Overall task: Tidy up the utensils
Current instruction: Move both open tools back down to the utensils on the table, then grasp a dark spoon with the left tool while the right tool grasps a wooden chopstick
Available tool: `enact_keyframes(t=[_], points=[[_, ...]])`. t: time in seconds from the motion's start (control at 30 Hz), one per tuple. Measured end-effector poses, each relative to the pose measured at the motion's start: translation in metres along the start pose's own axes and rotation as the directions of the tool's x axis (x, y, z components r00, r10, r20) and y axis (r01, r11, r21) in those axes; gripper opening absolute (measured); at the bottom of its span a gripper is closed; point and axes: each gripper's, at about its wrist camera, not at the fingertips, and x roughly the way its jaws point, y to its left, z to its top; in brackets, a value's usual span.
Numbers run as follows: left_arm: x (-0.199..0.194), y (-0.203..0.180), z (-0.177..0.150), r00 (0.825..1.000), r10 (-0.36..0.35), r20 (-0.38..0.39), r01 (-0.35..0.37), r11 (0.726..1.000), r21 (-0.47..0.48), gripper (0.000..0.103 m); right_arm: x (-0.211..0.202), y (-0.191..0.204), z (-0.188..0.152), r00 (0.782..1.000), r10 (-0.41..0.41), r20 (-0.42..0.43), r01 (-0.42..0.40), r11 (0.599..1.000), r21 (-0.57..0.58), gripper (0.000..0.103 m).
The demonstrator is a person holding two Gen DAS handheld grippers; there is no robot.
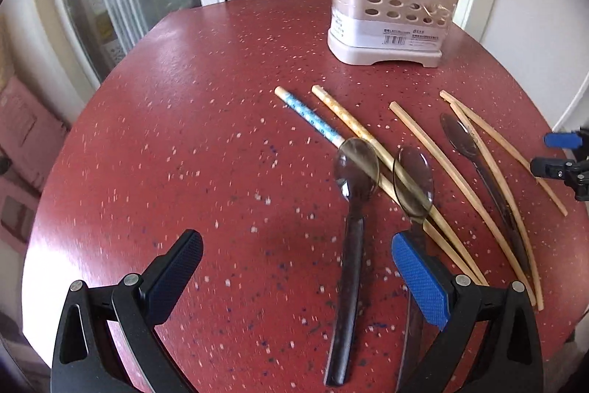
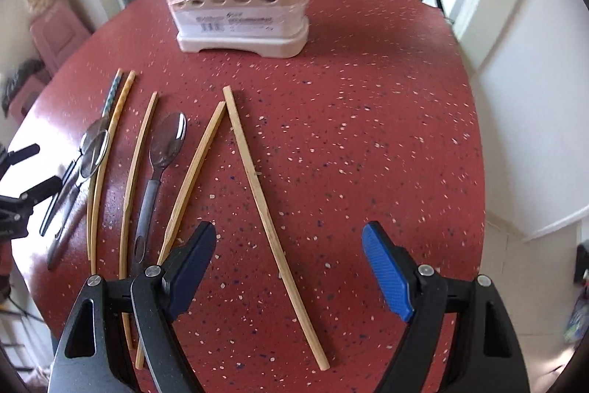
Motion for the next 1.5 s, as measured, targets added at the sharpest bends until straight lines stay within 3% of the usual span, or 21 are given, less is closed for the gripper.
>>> enact_keyframes(t=[0.27, 0.43, 0.57, 0.77, 0.9, 1.17, 1.37, 1.4, 1.43, 1.5], points=[[0.013, -0.005, 0.008, 0.999, 0.016, -0.036, -0.014, 0.999, 0.045, 0.103, 0.013, 0.012, 0.023, 0.998, -0.041, -0.052, 0.036, 0.994, -0.100, 0.084], [0.020, -0.004, 0.008, 0.998, 0.022, -0.058, -0.019, 0.999, 0.048, 0.103, 0.025, 0.013, 0.037, 0.996, -0.043, -0.075, 0.036, 0.994, -0.099, 0.079], [0.026, 0.000, 0.012, 0.996, -0.012, -0.085, 0.015, 0.999, 0.035, 0.103, 0.037, 0.017, 0.050, 0.992, -0.054, -0.114, 0.039, 0.991, -0.128, 0.058], [0.032, 0.000, 0.021, 0.992, -0.030, -0.123, 0.038, 0.997, 0.066, 0.103, 0.050, 0.024, 0.072, 0.981, -0.056, -0.185, 0.023, 0.984, -0.176, 0.048], [0.029, -0.007, 0.026, 0.987, -0.079, -0.141, 0.093, 0.991, 0.094, 0.103, 0.052, 0.030, 0.075, 0.976, -0.064, -0.206, 0.020, 0.978, -0.205, 0.037], [0.026, -0.024, 0.035, 0.977, -0.099, -0.189, 0.130, 0.978, 0.163, 0.083, 0.052, 0.050, 0.081, 0.971, -0.047, -0.235, -0.002, 0.979, -0.205, 0.013], [0.023, -0.036, 0.035, 0.970, -0.115, -0.214, 0.157, 0.969, 0.193, 0.058, 0.052, 0.053, 0.080, 0.972, -0.041, -0.232, -0.006, 0.980, -0.197, 0.007], [0.023, -0.039, 0.035, 0.969, -0.116, -0.217, 0.160, 0.967, 0.197, 0.046, 0.051, 0.053, 0.076, 0.973, -0.040, -0.228, -0.006, 0.981, -0.195, 0.007], [0.022, -0.040, 0.036, 0.969, -0.116, -0.220, 0.161, 0.967, 0.197, 0.041, 0.050, 0.054, 0.070, 0.974, -0.036, -0.224, -0.008, 0.982, -0.191, 0.007], [0.021, -0.038, 0.035, 0.971, -0.107, -0.214, 0.147, 0.972, 0.182, 0.041, 0.048, 0.051, 0.065, 0.978, -0.017, -0.210, -0.019, 0.986, -0.168, 0.007]])
